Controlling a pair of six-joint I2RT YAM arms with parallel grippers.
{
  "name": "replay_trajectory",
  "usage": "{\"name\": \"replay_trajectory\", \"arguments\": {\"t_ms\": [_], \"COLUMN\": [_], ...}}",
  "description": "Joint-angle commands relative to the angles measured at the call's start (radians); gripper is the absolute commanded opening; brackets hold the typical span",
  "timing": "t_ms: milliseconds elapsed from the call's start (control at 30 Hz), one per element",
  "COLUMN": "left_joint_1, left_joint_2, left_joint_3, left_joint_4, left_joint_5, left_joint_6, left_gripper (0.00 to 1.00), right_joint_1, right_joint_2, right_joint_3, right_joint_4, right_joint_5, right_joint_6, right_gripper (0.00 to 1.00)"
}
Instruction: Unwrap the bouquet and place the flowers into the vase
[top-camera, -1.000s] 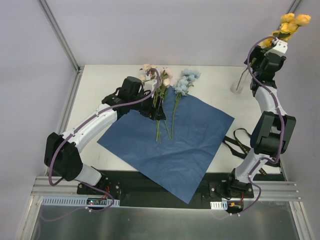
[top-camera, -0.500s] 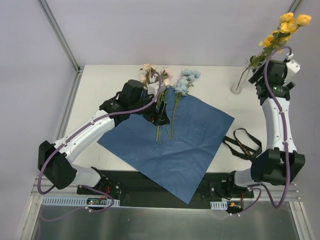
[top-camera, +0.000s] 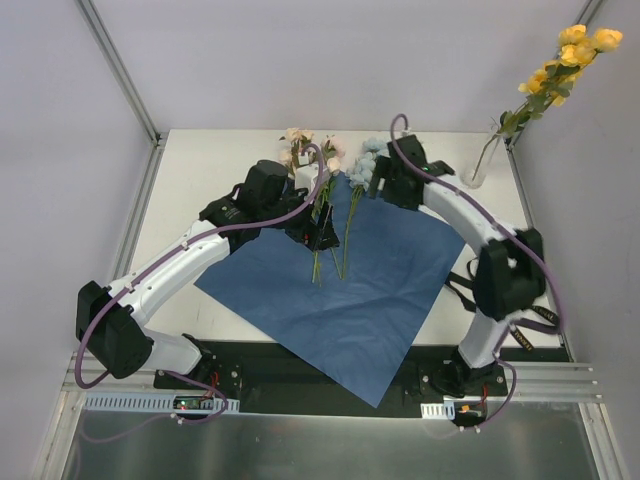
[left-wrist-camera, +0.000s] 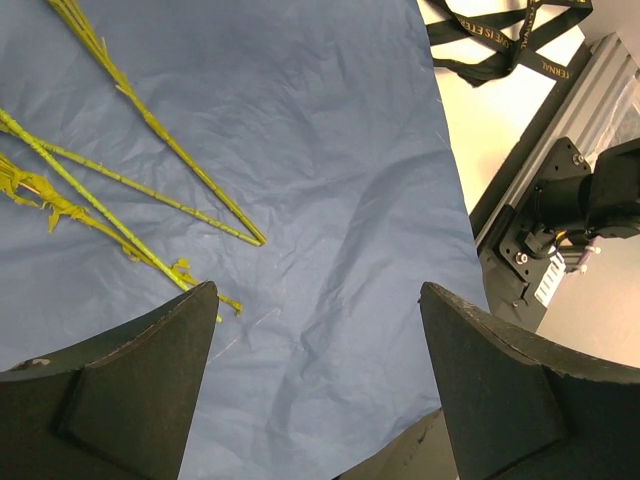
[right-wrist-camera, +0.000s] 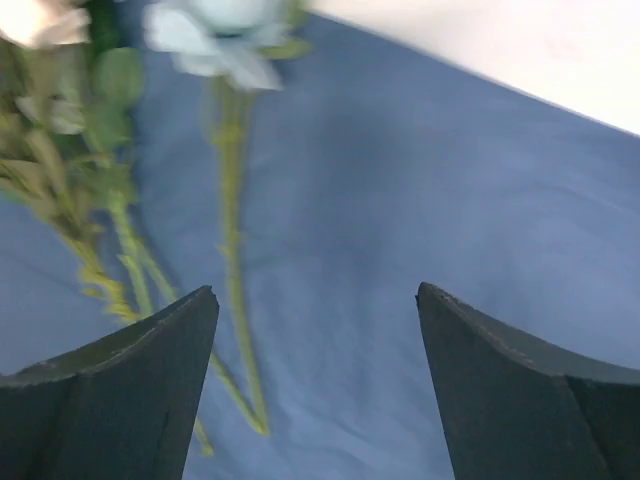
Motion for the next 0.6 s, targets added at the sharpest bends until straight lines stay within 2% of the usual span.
{"name": "replay_trajectory", "arguments": {"t_ms": [0, 133, 267, 400, 433, 467, 567], "left_joint_1": [-0.002, -0.002, -0.002, -0.002, 0.000, -0.002, -0.002], "left_joint_2": [-0.017, -0.025, -0.006, 0.010, 0.013, 0.015, 0.021], "left_joint_3": [-0.006, -0.011, -0.009, -0.006, -0.006, -0.006, -0.006], "left_joint_4": [0.005, 0.001, -0.004, -0.004, -0.002, -0.004, -0.002], "left_joint_5": [-0.024, -0.047, -0.044, -0.018, -0.015, -0.013, -0.012], "left_joint_6": [0.021, 0.030, 0.033, 0.030, 0.027, 0.027, 0.027], "left_gripper": [0.82, 0.82, 0.82, 0.81, 0.82, 0.81, 0.81], "right_joint_1": [0.027, 0.031, 0.039, 0.053, 0.053, 0.051, 0.051], "right_joint_2": [0.286, 0.456, 0.526, 0.566, 0.569, 0.567, 0.560], "right_joint_3": [0.255, 0.354, 0.391, 0.398, 0.397, 0.392, 0.371], "right_joint_4": [0.010, 0.029, 0.050, 0.055, 0.056, 0.059, 0.079], "right_joint_5": [-0.365, -0.461, -0.497, -0.485, -0.482, -0.482, -0.472], "right_joint_6": [0.072, 0.127, 0.149, 0.141, 0.143, 0.144, 0.149], "right_gripper": [0.81, 0.60, 0.59, 0.50, 0.43, 0.40, 0.36]}}
